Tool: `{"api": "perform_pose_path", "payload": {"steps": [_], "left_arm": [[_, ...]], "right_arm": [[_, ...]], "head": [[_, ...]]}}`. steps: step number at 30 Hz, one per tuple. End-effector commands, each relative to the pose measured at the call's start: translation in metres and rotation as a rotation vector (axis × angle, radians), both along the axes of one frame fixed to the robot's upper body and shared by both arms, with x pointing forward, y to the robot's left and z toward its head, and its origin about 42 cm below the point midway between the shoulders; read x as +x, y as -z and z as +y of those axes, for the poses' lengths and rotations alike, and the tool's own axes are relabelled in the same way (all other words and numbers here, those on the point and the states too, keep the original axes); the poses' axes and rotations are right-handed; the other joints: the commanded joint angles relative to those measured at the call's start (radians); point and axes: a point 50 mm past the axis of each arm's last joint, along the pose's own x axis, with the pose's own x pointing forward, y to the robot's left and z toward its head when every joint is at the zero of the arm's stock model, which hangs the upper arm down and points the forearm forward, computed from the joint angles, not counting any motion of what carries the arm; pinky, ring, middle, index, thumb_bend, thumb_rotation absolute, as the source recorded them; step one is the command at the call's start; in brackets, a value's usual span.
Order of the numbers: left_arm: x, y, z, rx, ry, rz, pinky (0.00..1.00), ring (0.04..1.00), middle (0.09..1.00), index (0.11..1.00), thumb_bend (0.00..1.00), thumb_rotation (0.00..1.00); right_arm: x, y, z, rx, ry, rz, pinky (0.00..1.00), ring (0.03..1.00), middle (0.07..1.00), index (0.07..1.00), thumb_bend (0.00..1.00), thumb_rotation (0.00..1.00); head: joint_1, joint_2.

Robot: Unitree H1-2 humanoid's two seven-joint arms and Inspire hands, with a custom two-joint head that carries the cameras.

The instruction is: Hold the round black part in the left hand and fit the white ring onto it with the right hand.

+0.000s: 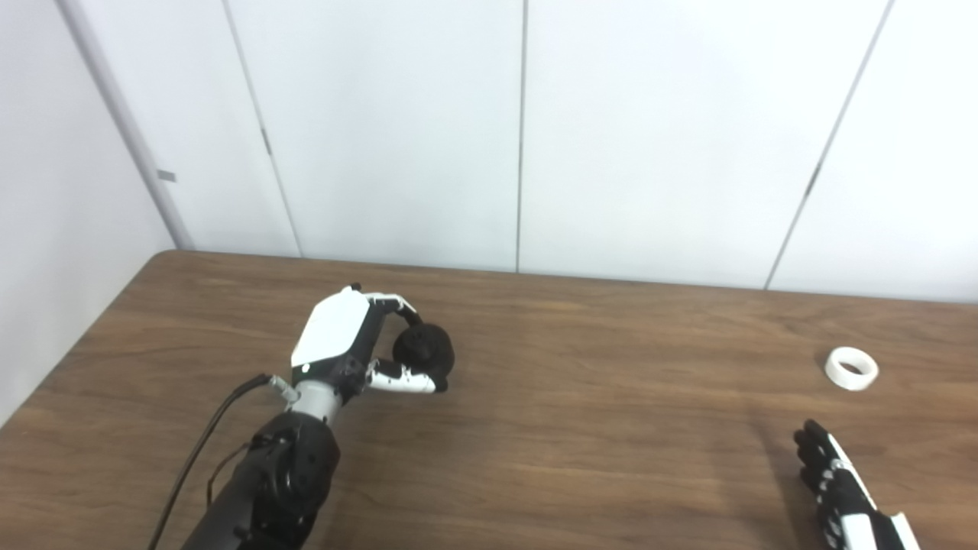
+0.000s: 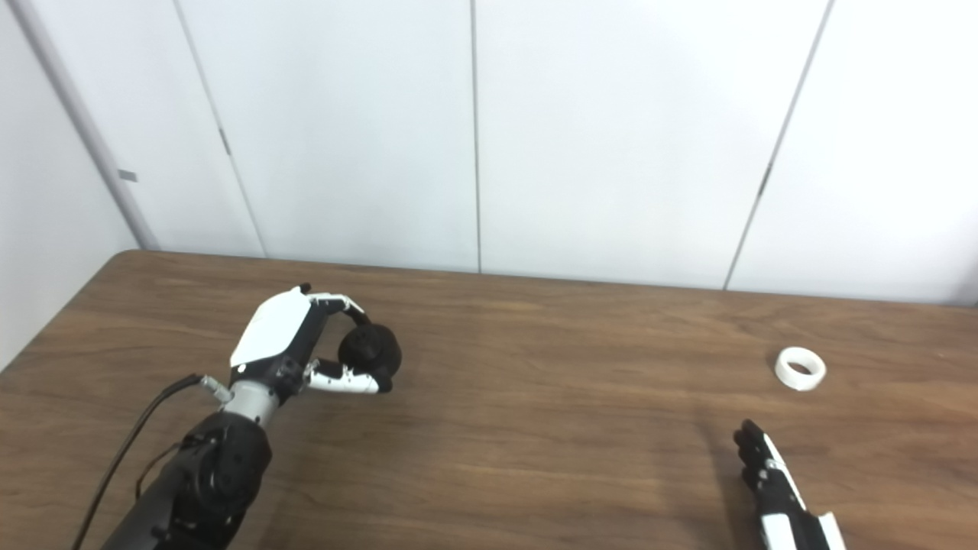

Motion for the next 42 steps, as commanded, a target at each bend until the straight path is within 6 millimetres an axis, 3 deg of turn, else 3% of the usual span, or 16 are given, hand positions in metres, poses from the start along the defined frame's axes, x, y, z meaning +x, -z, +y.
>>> {"api": "perform_pose_path", "payload": {"steps": [1, 11, 20, 42], "left_arm": [[-0.004, -0.015, -0.008, 0.014, 0.050, -0.089, 1.00, 0.842, 0.752, 0.484, 0.52, 0.05], [-0.035, 0.003, -0.037, 0.004, 0.140, -0.084, 1.00, 0.875, 0.792, 0.485, 0.52, 0.05], [-0.055, 0.020, -0.062, -0.017, 0.203, -0.051, 1.00, 0.875, 0.791, 0.485, 0.52, 0.05], [-0.088, 0.047, -0.078, -0.045, 0.252, 0.020, 1.00, 0.890, 0.796, 0.484, 0.52, 0.05]], "right_arm": [[0.003, -0.001, 0.007, 0.001, 0.002, 0.012, 1.00, 0.975, 0.946, 0.938, 0.63, 1.00], [0.008, -0.014, 0.024, 0.011, 0.001, 0.000, 1.00, 0.987, 0.957, 0.946, 0.66, 1.00], [0.012, -0.024, 0.036, 0.015, -0.003, -0.022, 1.00, 0.988, 0.959, 0.950, 0.63, 1.00], [0.013, -0.040, 0.043, 0.014, -0.009, -0.030, 1.00, 0.980, 0.950, 0.945, 0.65, 1.00]], "head": [[-0.003, 0.002], [-0.076, 0.026], [-0.115, 0.052], [-0.151, 0.124]]}}
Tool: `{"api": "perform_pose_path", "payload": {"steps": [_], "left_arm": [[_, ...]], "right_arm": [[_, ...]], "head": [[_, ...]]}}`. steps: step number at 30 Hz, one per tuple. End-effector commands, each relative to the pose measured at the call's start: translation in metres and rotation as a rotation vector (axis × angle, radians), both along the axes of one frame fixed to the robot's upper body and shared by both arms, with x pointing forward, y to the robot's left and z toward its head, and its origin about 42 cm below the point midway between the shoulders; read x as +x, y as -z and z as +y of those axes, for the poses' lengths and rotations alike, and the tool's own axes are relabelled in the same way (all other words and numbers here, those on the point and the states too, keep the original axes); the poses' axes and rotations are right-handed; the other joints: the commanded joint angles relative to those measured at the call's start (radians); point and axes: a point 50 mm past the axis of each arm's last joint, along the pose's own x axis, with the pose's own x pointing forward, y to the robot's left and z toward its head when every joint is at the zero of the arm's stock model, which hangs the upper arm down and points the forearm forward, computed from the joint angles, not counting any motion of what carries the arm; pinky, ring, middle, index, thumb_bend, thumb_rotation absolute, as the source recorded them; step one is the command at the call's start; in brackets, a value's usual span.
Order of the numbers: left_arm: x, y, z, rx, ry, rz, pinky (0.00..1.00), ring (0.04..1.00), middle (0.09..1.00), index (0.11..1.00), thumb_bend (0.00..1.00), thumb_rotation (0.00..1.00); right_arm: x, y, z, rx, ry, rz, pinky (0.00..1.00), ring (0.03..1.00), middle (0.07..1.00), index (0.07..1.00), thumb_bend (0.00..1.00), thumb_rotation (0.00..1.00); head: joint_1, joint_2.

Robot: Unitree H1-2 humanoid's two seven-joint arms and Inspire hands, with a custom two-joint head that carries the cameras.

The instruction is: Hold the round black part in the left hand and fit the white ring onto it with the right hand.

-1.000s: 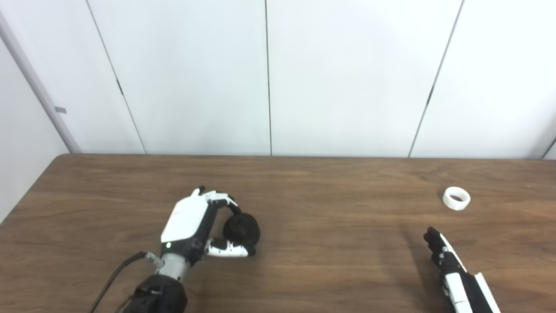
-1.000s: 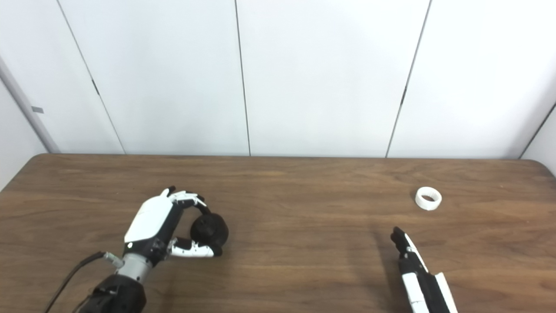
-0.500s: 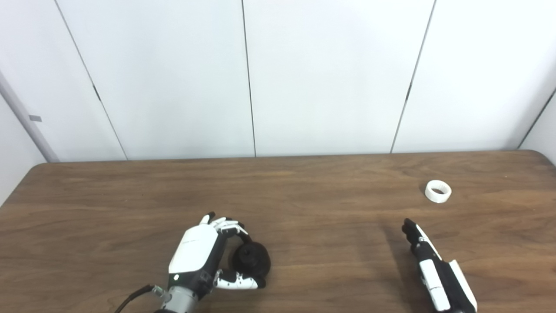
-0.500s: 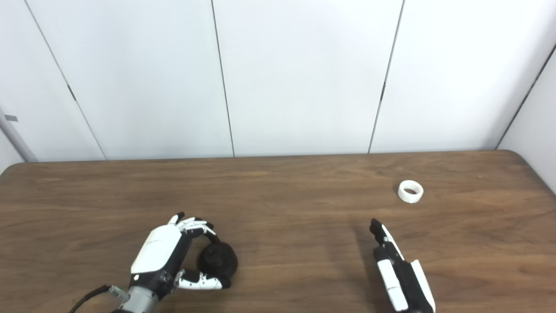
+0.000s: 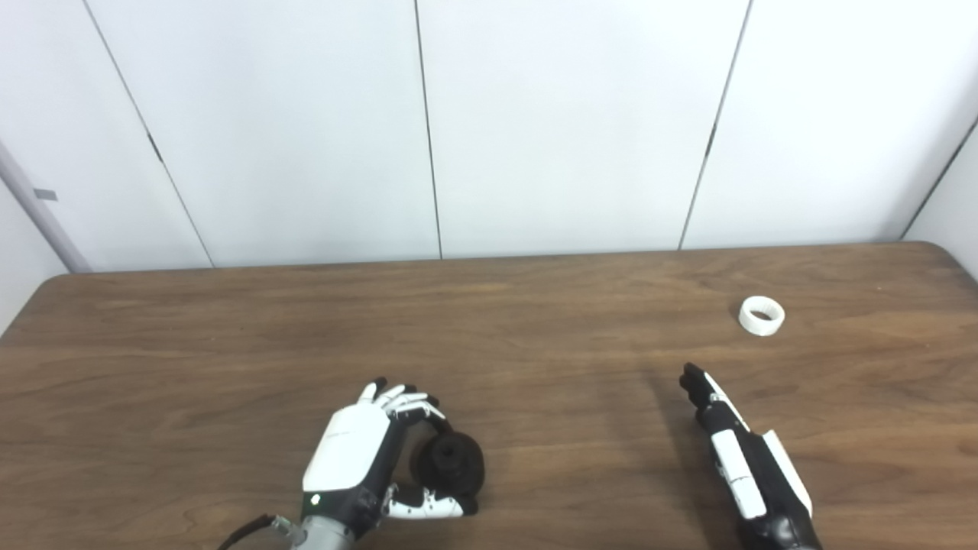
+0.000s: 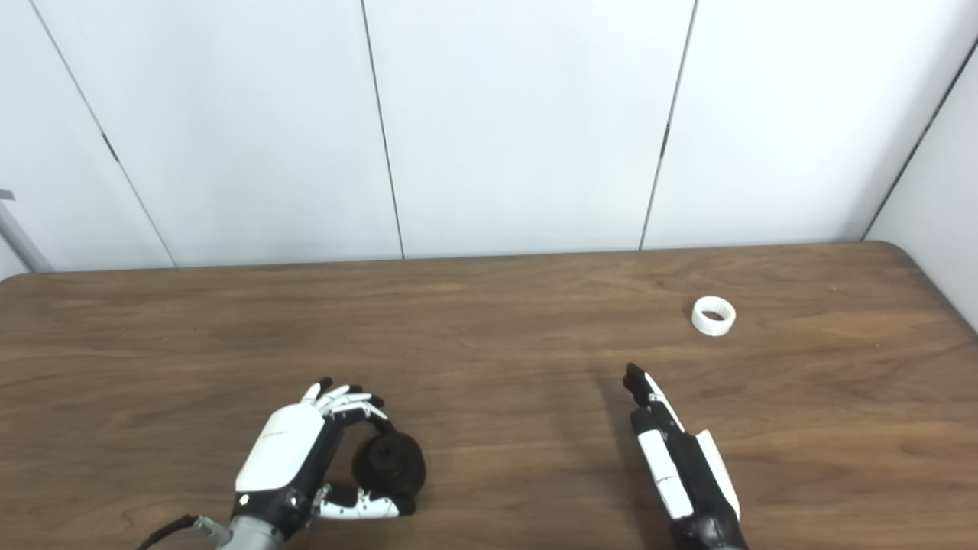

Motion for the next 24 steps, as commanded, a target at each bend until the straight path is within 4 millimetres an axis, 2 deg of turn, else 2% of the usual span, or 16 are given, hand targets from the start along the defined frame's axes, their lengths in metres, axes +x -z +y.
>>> {"api": "perform_pose_path", "payload": {"steps": [1, 8, 18, 24], "left_arm": [[0.000, -0.007, -0.002, 0.006, 0.016, -0.035, 1.00, 0.889, 0.796, 0.484, 0.52, 0.05], [-0.002, 0.001, 0.000, 0.018, 0.009, -0.009, 1.00, 0.881, 0.785, 0.484, 0.52, 0.05], [-0.004, 0.009, 0.000, 0.016, 0.008, 0.015, 1.00, 0.881, 0.784, 0.484, 0.52, 0.05], [-0.003, 0.010, 0.000, 0.015, 0.007, 0.014, 1.00, 0.881, 0.781, 0.484, 0.52, 0.05]], "right_arm": [[0.005, -0.018, 0.008, 0.032, -0.008, -0.077, 1.00, 0.980, 0.949, 0.946, 0.65, 1.00], [0.005, -0.023, 0.005, 0.022, -0.015, -0.077, 1.00, 0.979, 0.950, 0.948, 0.63, 1.00], [0.006, -0.027, 0.001, 0.018, 0.003, -0.066, 1.00, 0.981, 0.947, 0.940, 0.66, 1.00], [0.011, -0.037, -0.003, -0.005, 0.012, -0.086, 1.00, 0.982, 0.949, 0.927, 0.64, 1.00]], "head": [[-0.004, 0.009], [-0.003, 0.027], [-0.002, 0.039], [-0.016, 0.042]]}}
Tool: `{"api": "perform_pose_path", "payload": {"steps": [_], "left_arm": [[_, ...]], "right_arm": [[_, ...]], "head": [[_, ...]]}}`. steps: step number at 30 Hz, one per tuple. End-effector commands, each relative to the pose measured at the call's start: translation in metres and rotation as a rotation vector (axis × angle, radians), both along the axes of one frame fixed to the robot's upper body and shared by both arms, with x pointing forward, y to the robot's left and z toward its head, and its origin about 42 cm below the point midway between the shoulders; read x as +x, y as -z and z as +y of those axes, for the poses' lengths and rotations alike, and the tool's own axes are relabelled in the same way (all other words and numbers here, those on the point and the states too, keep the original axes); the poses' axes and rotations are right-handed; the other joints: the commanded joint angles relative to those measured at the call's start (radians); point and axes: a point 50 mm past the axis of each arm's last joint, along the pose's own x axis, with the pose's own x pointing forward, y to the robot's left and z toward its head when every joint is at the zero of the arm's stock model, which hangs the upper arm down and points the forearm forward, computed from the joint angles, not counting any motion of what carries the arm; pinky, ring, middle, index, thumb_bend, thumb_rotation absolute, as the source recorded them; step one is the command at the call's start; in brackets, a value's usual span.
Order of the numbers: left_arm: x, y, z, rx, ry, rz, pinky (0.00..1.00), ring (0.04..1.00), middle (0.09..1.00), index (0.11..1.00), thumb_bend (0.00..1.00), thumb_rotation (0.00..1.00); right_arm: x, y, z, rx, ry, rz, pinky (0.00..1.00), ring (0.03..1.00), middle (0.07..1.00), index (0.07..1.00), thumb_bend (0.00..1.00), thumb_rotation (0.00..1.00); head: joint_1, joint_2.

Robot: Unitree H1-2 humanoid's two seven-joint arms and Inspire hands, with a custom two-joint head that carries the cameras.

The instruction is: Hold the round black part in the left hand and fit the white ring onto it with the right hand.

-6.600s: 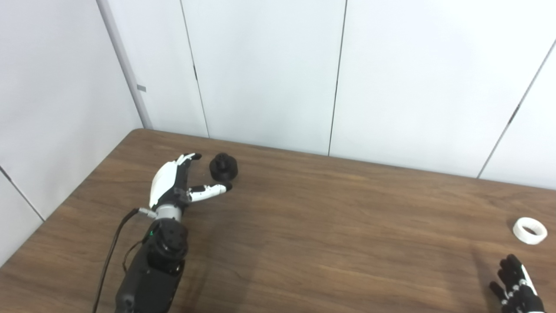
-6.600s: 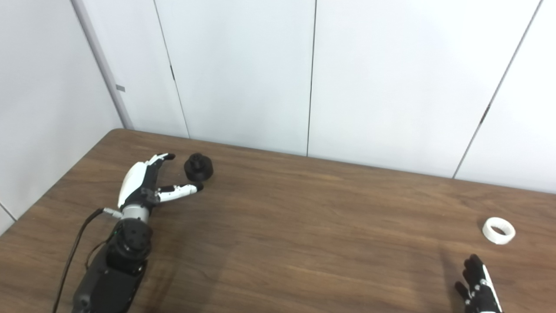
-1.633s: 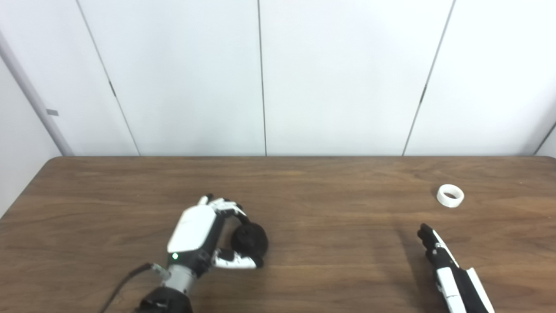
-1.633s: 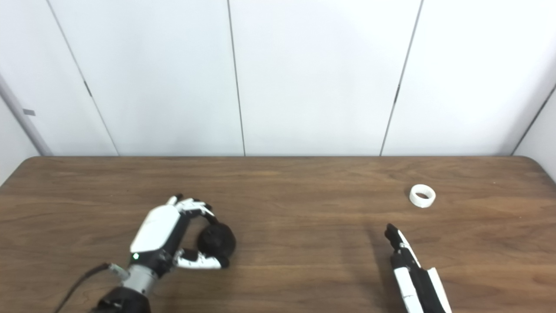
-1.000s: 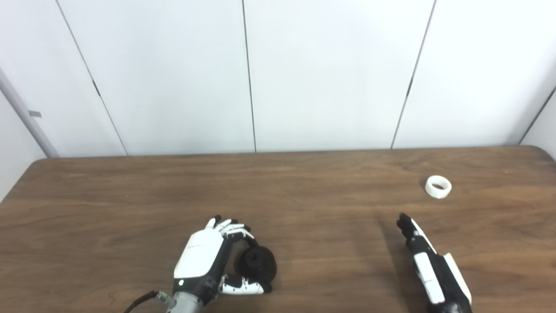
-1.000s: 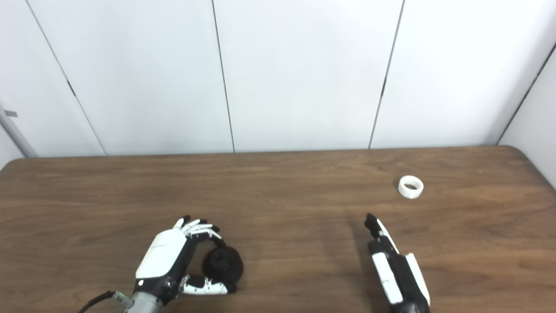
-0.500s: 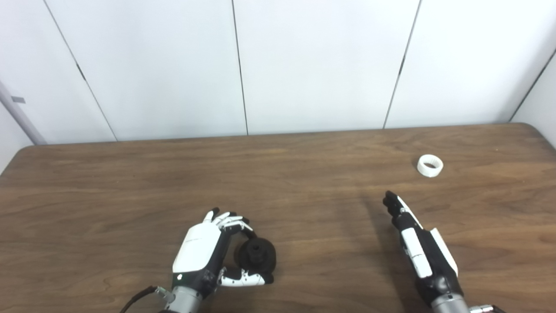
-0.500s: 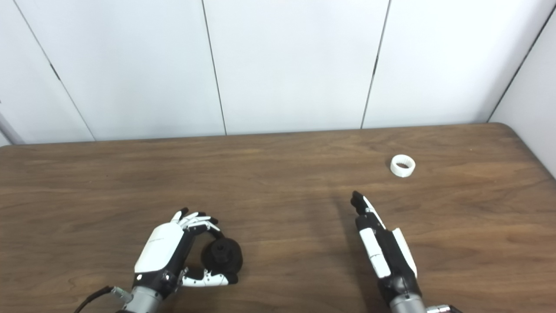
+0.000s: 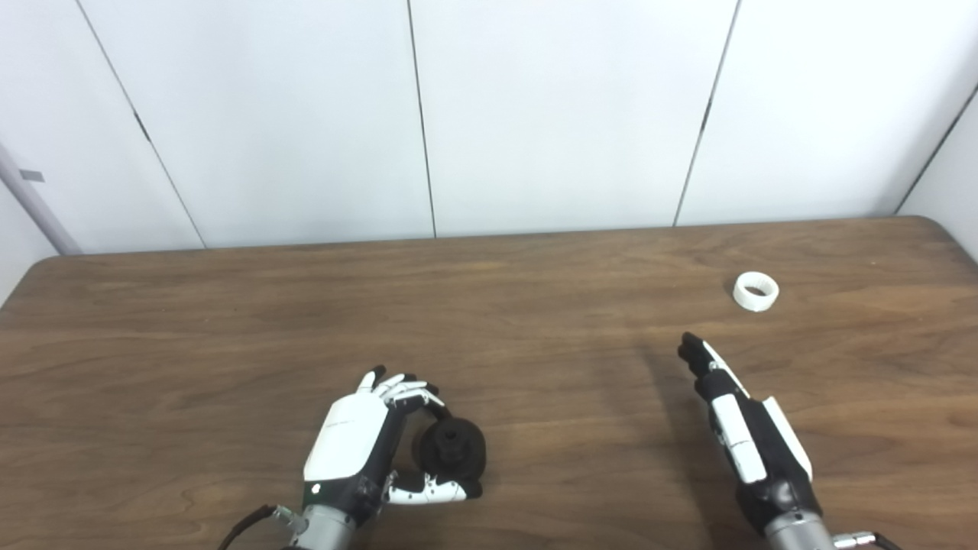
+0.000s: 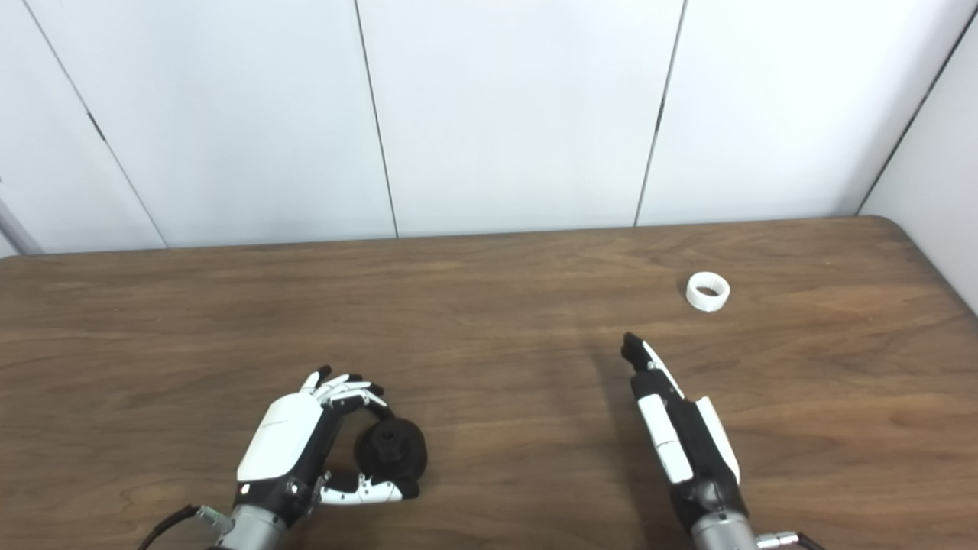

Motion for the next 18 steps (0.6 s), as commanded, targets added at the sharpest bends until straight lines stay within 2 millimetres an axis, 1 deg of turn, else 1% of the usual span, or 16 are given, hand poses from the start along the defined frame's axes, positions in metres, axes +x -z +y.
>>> {"api": "perform_pose_path", "payload": {"steps": [1, 4, 7, 9, 10, 12, 14, 15, 16, 18], "left_arm": [[0.000, 0.003, 0.002, 0.017, 0.002, 0.007, 1.00, 0.882, 0.781, 0.484, 0.52, 0.05], [0.001, 0.003, 0.005, 0.016, 0.003, 0.006, 1.00, 0.886, 0.783, 0.484, 0.52, 0.05], [0.002, 0.003, 0.010, 0.024, 0.003, 0.004, 1.00, 0.882, 0.783, 0.484, 0.52, 0.05], [0.002, 0.003, 0.013, 0.030, 0.003, 0.005, 1.00, 0.883, 0.784, 0.484, 0.52, 0.05], [0.002, 0.003, 0.015, 0.033, 0.003, 0.005, 1.00, 0.883, 0.785, 0.484, 0.52, 0.05], [0.002, 0.003, 0.018, 0.034, 0.003, 0.003, 1.00, 0.881, 0.784, 0.484, 0.52, 0.05], [0.002, 0.003, 0.021, 0.036, 0.004, -0.001, 1.00, 0.880, 0.782, 0.484, 0.52, 0.05], [0.002, 0.003, 0.023, 0.037, 0.005, -0.002, 1.00, 0.879, 0.780, 0.484, 0.52, 0.05], [0.002, 0.004, 0.025, 0.038, 0.004, -0.003, 1.00, 0.878, 0.780, 0.484, 0.52, 0.05], [0.002, 0.004, 0.028, 0.041, 0.003, -0.004, 1.00, 0.874, 0.778, 0.484, 0.52, 0.05]], "right_arm": [[0.010, -0.025, 0.002, -0.018, -0.007, -0.101, 1.00, 0.978, 0.949, 0.927, 0.62, 1.00], [0.016, -0.032, 0.001, -0.045, -0.008, -0.117, 1.00, 0.984, 0.957, 0.934, 0.57, 1.00], [0.026, -0.044, -0.002, -0.085, 0.008, -0.143, 1.00, 0.990, 0.967, 0.945, 0.56, 0.96], [0.033, -0.048, -0.005, -0.112, 0.033, -0.153, 0.96, 0.970, 0.952, 0.926, 0.56, 0.87], [0.038, -0.051, -0.009, -0.159, 0.066, -0.159, 0.95, 0.964, 0.947, 0.920, 0.56, 0.85], [0.048, -0.056, -0.015, -0.236, 0.110, -0.170, 0.90, 0.922, 0.913, 0.886, 0.58, 0.77], [0.059, -0.062, -0.021, -0.305, 0.139, -0.166, 0.87, 0.899, 0.899, 0.871, 0.59, 0.71], [0.062, -0.064, -0.023, -0.322, 0.146, -0.164, 0.86, 0.891, 0.894, 0.860, 0.60, 0.65], [0.067, -0.066, -0.026, -0.345, 0.159, -0.165, 0.86, 0.888, 0.893, 0.856, 0.61, 0.63], [0.075, -0.070, -0.032, -0.398, 0.176, -0.167, 0.86, 0.889, 0.888, 0.830, 0.63, 0.54]], "head": [[-0.023, 0.001], [-0.050, 0.002], [-0.084, -0.001], [-0.103, -0.002], [-0.117, -0.002], [-0.140, -0.002], [-0.168, -0.004], [-0.176, -0.005], [-0.189, -0.006], [-0.208, -0.006]]}}
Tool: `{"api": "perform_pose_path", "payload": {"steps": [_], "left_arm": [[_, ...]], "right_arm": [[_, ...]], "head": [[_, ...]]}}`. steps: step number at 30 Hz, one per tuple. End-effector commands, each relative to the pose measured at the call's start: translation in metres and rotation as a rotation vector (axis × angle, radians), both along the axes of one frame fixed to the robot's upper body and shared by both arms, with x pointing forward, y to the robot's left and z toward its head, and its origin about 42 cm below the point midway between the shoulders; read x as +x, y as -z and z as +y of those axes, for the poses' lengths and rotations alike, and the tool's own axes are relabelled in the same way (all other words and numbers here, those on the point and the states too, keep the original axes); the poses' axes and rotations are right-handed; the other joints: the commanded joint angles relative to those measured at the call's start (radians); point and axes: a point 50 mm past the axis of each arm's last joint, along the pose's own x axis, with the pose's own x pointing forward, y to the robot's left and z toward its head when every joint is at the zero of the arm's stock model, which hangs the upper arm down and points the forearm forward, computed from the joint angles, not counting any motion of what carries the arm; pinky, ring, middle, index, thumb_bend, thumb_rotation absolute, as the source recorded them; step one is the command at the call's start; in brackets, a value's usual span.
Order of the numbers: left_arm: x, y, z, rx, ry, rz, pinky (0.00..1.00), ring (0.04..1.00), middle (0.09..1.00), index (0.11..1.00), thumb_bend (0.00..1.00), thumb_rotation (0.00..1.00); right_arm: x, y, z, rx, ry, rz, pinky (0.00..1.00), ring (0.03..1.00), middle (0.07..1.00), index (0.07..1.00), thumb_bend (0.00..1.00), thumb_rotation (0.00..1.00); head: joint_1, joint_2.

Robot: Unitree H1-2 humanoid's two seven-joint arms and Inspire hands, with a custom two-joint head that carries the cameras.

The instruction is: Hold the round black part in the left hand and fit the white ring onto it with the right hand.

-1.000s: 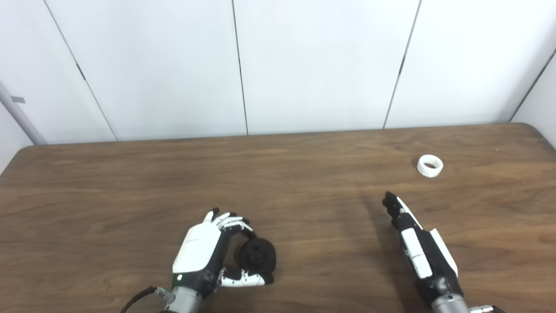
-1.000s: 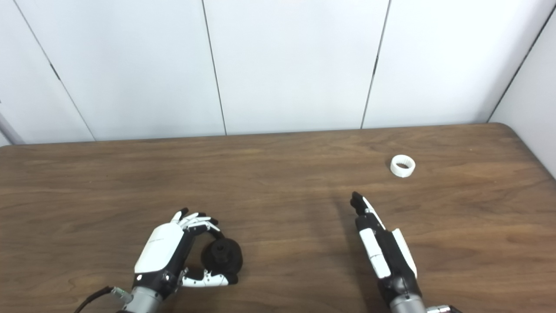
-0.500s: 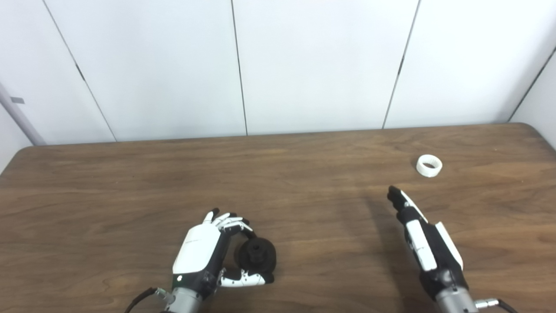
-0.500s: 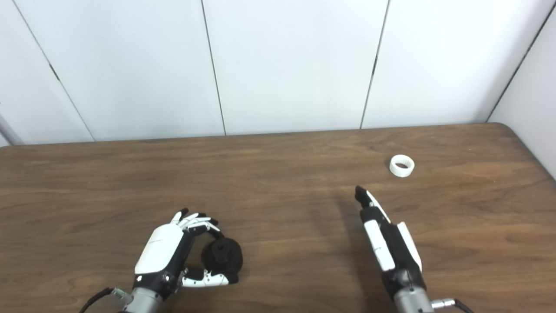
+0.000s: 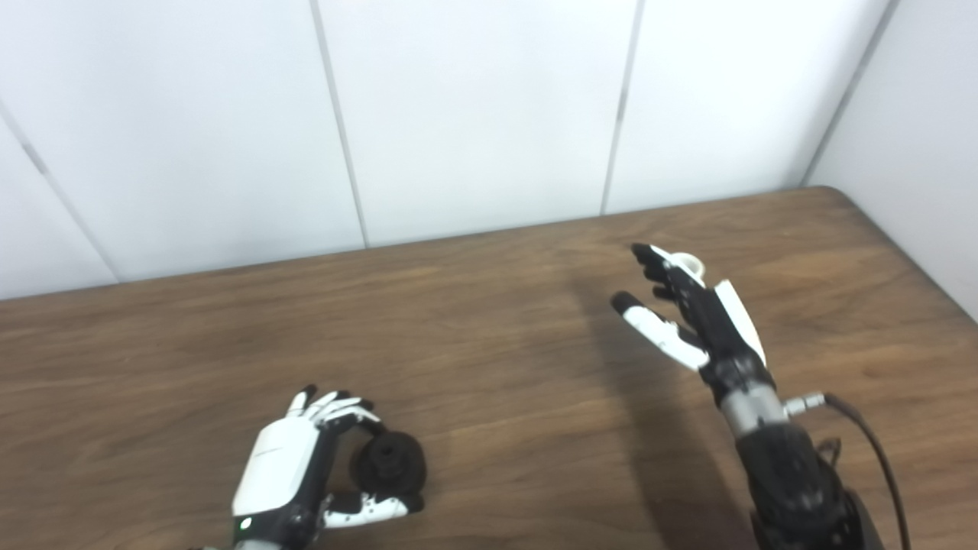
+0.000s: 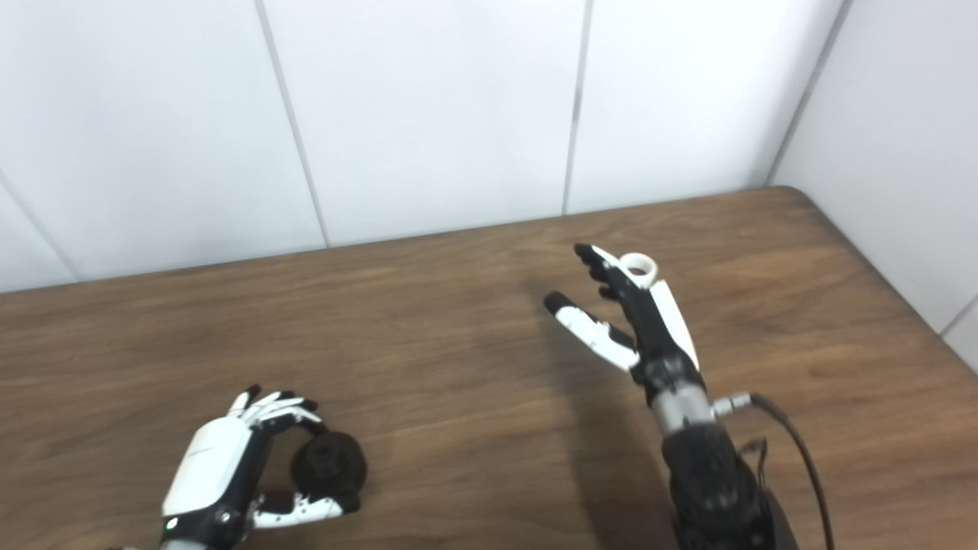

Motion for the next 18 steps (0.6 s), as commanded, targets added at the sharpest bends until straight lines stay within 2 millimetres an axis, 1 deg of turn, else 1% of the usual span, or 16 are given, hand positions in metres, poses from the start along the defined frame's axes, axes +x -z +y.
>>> {"api": "perform_pose_path", "payload": {"steps": [1, 2, 3, 4, 8, 10, 14, 18], "left_arm": [[-0.001, 0.003, 0.010, 0.026, -0.006, 0.012, 1.00, 0.873, 0.778, 0.484, 0.52, 0.05], [-0.001, 0.003, 0.011, 0.026, -0.007, 0.014, 1.00, 0.873, 0.778, 0.484, 0.52, 0.05], [-0.001, 0.003, 0.013, 0.025, -0.008, 0.016, 1.00, 0.875, 0.779, 0.484, 0.52, 0.05], [-0.001, 0.002, 0.014, 0.024, -0.008, 0.017, 1.00, 0.875, 0.780, 0.484, 0.52, 0.05], [-0.001, 0.001, 0.019, 0.029, -0.012, 0.023, 1.00, 0.874, 0.783, 0.484, 0.52, 0.05], [0.000, 0.001, 0.021, 0.034, -0.013, 0.023, 1.00, 0.873, 0.782, 0.484, 0.52, 0.05], [0.000, -0.001, 0.027, 0.027, -0.017, 0.019, 1.00, 0.867, 0.777, 0.484, 0.52, 0.05], [0.000, -0.001, 0.031, 0.019, -0.019, 0.026, 1.00, 0.869, 0.775, 0.484, 0.52, 0.05]], "right_arm": [[0.011, -0.019, -0.007, -0.076, 0.026, -0.065, 0.86, 0.890, 0.887, 0.826, 0.64, 0.53], [0.015, -0.022, -0.010, -0.108, 0.036, -0.065, 0.88, 0.903, 0.890, 0.818, 0.65, 0.50], [0.018, -0.024, -0.012, -0.129, 0.043, -0.065, 0.93, 0.921, 0.893, 0.807, 0.67, 0.48], [0.023, -0.026, -0.015, -0.169, 0.055, -0.070, 0.94, 0.928, 0.892, 0.798, 0.68, 0.46], [0.039, -0.033, -0.028, -0.292, 0.084, -0.073, 0.94, 0.956, 0.910, 0.773, 0.71, 0.39], [0.047, -0.036, -0.033, -0.321, 0.096, -0.072, 0.94, 0.968, 0.914, 0.760, 0.73, 0.35], [0.063, -0.039, -0.045, -0.375, 0.113, -0.073, 0.99, 0.991, 0.916, 0.725, 0.77, 0.27], [0.078, -0.043, -0.056, -0.443, 0.133, -0.035, 1.00, 0.999, 0.927, 0.706, 0.80, 0.24]], "head": [[-0.017, 0.001], [-0.028, 0.001], [-0.033, 0.001], [-0.044, 0.001], [-0.078, -0.001], [-0.093, 0.000], [-0.127, 0.002], [-0.151, 0.002]]}}
